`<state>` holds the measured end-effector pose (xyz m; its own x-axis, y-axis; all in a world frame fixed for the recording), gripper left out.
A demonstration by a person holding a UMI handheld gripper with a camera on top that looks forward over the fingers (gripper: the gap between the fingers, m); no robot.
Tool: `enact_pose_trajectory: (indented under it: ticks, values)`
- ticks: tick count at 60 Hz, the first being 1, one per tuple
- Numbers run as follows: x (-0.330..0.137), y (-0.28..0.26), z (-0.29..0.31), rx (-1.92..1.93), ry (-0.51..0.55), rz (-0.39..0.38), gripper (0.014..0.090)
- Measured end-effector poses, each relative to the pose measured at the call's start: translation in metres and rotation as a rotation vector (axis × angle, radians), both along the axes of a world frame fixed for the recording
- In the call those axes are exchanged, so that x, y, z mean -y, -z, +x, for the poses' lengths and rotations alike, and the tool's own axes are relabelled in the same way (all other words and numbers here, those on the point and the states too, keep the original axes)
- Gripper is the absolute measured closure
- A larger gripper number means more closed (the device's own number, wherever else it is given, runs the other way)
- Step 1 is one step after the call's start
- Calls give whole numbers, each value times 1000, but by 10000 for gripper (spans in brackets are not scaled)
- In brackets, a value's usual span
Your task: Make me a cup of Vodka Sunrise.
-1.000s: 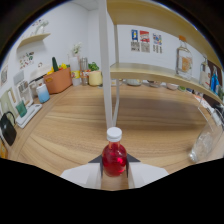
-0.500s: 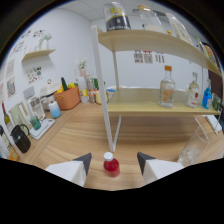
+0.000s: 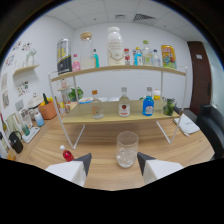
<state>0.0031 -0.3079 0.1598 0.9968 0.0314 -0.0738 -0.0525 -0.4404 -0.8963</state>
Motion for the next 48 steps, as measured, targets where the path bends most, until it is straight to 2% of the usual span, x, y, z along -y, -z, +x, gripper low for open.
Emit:
enact_pose_trajectory:
  ticks: [9,14,30,42,48]
  values:
    - [-1,-45,61,4,42,45,191]
    - [-11,-83,96,11,61,98,188]
    - [-91,-202,184,5,101,279,188]
    - [-162,-233,202,11,56,344,193]
    - [-188,-230,208,19,41,328,252]
